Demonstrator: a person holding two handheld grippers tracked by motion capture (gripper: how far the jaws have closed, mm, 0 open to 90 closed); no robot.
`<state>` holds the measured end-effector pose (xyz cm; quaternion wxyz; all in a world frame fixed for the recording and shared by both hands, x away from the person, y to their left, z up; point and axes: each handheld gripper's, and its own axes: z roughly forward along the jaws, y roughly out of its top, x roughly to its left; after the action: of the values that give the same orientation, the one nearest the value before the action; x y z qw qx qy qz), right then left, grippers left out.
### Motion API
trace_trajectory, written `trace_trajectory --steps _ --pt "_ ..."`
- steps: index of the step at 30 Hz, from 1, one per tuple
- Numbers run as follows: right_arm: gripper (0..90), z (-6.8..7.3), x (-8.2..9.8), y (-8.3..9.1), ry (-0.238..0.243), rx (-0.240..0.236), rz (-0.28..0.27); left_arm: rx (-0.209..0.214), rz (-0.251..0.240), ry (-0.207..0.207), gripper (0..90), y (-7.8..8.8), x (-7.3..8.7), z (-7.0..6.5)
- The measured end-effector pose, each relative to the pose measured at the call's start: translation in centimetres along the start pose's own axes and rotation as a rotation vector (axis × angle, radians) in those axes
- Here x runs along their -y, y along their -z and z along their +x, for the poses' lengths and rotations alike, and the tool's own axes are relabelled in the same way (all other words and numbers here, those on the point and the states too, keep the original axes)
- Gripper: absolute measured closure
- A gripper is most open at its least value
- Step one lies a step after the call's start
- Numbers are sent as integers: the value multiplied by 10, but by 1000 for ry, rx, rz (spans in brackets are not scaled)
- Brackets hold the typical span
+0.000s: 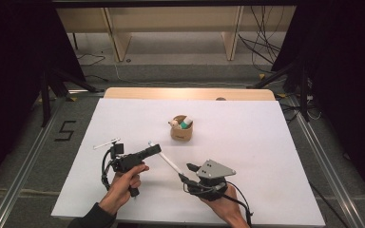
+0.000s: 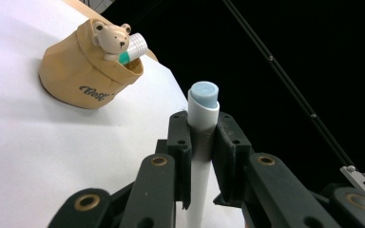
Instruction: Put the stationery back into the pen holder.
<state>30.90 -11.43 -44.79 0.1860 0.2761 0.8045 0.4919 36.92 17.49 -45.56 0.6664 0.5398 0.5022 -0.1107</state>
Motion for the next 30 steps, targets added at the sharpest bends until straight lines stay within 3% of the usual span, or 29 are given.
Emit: trace_trajectory --steps 10,14,23,30 --pt "443 -4 4 7 -28 18 9 -12 -6 -48 781 -5 -6 -4" --pt "417 -6 6 11 -39 25 11 -27 -13 -85 780 -9 -11 -5" --pt "359 -14 12 20 -83 39 8 -70 -31 -221 780 -19 -25 -17" --pt "338 -17 17 25 -98 53 14 -94 -35 -290 780 -29 -38 -25"
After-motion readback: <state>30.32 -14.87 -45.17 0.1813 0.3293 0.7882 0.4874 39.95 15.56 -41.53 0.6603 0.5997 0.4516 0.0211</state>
